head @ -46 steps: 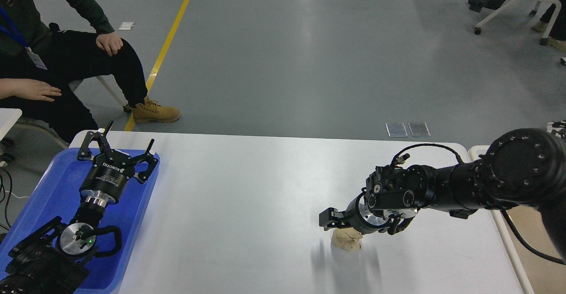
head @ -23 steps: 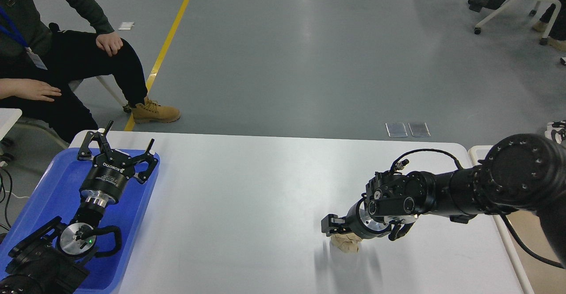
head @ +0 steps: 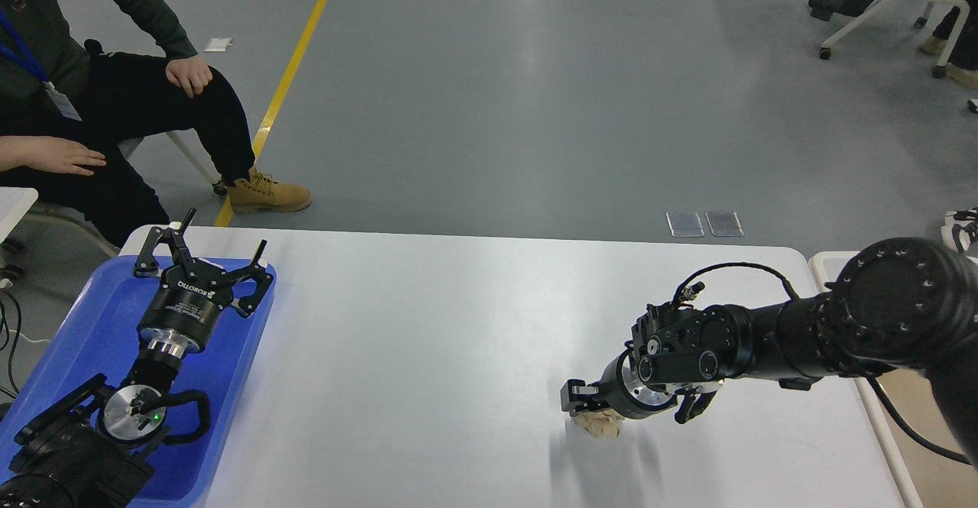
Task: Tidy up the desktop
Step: 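Close the right gripper around the crumpled paper ball, then lift the paper ball and carry it toward the beige bin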
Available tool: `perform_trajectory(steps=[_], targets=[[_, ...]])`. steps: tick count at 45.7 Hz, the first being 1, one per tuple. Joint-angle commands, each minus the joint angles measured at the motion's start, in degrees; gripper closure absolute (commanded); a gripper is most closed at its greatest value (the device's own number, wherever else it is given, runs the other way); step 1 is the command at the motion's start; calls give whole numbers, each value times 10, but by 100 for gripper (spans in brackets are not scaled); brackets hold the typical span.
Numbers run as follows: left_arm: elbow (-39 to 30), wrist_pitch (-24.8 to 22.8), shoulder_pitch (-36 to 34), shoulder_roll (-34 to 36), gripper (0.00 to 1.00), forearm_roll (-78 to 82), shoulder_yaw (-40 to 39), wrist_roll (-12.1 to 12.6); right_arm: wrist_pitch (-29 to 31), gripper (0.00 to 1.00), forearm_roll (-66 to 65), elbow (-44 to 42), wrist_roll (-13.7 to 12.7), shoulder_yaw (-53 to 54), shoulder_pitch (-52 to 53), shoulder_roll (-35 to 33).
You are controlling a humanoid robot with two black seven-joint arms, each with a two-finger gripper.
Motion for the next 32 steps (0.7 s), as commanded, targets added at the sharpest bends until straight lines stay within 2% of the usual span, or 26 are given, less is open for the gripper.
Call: perform_trajectory(steps=[1,3,22,32], targets=[[0,0,0,0,1,0,0,0,-1,61,-6,2,0,0,-3,0],[0,0,0,0,1,0,0,0,-1,100,-12,3,0,0,-3,0],[0,0,0,0,1,0,0,0,1,100,-15,13,0,1,12,0],[0,0,-1,0,1,0,0,0,4,100,-12,86,-1,-6,67,0]])
